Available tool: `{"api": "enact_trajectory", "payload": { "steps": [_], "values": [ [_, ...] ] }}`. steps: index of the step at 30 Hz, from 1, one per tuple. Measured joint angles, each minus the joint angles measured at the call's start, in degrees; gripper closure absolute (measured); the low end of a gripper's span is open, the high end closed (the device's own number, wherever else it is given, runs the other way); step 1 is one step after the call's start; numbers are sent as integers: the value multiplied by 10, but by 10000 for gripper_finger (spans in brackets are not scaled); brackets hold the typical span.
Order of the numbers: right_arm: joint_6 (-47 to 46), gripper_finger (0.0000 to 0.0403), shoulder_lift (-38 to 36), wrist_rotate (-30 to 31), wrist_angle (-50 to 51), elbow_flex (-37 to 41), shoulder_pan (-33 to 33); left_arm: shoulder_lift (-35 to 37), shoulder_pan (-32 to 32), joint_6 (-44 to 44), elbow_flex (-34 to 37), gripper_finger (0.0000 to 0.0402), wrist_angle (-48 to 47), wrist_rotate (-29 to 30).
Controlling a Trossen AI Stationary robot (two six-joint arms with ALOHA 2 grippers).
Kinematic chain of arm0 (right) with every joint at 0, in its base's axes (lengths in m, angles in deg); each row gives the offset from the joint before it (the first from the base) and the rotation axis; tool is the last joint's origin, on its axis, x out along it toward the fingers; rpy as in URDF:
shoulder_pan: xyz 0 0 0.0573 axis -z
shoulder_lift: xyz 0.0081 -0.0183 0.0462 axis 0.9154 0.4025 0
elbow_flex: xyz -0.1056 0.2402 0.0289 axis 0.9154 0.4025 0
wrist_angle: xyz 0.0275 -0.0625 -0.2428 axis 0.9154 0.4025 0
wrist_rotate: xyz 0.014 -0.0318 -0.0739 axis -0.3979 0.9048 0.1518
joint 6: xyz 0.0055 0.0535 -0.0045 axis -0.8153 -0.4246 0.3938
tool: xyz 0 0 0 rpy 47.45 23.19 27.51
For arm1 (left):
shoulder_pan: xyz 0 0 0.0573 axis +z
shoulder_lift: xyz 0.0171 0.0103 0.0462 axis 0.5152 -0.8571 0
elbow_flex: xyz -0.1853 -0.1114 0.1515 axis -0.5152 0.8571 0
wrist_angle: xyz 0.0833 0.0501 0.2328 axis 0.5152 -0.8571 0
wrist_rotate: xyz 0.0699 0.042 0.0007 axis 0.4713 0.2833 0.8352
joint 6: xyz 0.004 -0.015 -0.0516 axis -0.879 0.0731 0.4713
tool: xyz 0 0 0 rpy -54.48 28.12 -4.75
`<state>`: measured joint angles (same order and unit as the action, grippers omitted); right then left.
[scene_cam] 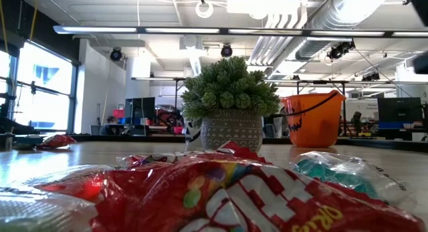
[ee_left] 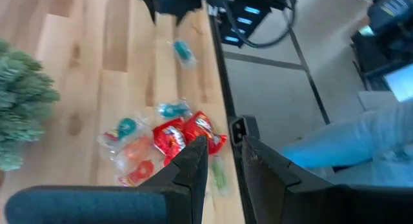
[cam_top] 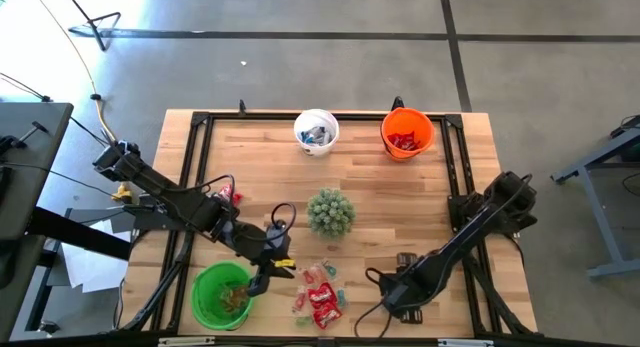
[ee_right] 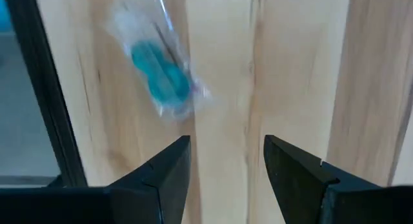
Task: Sort candy
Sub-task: Put the blue gummy into the green bucket
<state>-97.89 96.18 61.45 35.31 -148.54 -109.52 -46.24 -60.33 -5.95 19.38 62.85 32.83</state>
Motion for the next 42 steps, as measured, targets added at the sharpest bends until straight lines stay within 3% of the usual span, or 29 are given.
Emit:
{"api": "enact_trajectory", "payload": {
  "steps": [5, 10, 18, 34, 42],
  "values": [
    [96, 212, 0, 5, -52, 2, 18, 0, 1, 5, 0, 320, 0, 25],
    [135, 212, 0, 2, -74, 2, 20, 0, 1, 17, 0, 320, 0, 26],
    [142, 212, 4, -7, -147, 1, 20, 0, 1, 21, 0, 320, 0, 25],
    [130, 215, 84, -22, -169, -2, 21, 0, -1, 42, 0, 320, 0, 22],
    [52, 284, 85, -23, -167, -1, 29, 0, -1, 56, 0, 320, 0, 22]
  ]
}}
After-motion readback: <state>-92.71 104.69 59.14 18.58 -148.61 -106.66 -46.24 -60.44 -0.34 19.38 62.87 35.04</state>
